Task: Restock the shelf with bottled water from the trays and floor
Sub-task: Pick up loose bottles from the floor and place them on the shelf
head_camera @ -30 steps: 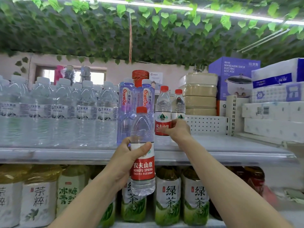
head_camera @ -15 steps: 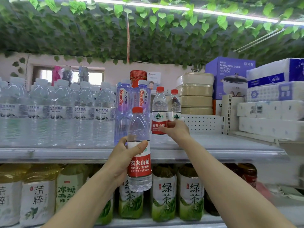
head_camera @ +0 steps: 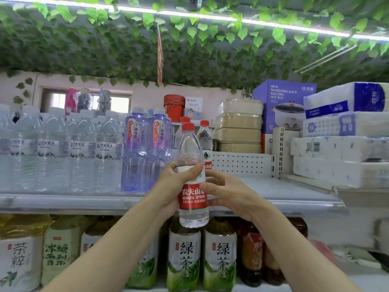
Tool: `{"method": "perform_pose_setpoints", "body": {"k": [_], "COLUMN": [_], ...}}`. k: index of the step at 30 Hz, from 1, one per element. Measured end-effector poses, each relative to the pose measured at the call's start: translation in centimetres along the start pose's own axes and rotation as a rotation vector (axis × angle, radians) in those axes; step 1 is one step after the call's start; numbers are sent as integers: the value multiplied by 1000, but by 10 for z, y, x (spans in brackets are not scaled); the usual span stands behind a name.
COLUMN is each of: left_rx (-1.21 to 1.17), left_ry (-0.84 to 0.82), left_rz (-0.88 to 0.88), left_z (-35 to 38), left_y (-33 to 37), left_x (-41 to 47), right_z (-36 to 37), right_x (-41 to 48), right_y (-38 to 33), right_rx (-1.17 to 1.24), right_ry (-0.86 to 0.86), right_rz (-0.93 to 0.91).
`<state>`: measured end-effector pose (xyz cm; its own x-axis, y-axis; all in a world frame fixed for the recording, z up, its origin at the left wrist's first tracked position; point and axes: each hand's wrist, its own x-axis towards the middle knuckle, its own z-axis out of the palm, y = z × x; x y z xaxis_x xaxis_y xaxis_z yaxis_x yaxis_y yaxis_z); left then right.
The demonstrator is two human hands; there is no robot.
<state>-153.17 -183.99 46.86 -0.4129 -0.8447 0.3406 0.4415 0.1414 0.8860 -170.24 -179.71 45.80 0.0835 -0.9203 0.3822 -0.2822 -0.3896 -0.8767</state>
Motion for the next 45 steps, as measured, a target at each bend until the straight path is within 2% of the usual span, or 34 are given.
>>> {"method": "perform_pose_setpoints", "body": {"k": [3, 7, 11, 18, 22, 28, 36, 45], "left_rx": [-33, 82, 326, 877, 1144, 1430, 1421, 1522], "left_ry": [-10, -59, -95, -135, -151, -27, -39, 35], "left_rz": [14, 43, 118, 498, 554, 658, 656, 665], "left_z": [27, 51, 57, 58, 54, 40, 20, 22], "left_y": [8, 14, 28, 66, 74, 71, 65, 61], "left_x": [19, 40, 63, 107, 127, 150, 172, 184], "right_z": [-15, -36, -53, -70, -73, -70, -66, -70], "right_x": [-2, 4, 13, 34, 53, 79, 101, 121], "right_y": [-9, -14, -16, -5, 5, 24, 37, 44], "right_rx": [-71, 10, 22, -10, -1, 19, 3, 30], "right_ry": [68, 191, 246, 210, 209, 208, 220, 215], "right_rz": [-42, -49, -53, -35, -11, 28, 35, 80]}}
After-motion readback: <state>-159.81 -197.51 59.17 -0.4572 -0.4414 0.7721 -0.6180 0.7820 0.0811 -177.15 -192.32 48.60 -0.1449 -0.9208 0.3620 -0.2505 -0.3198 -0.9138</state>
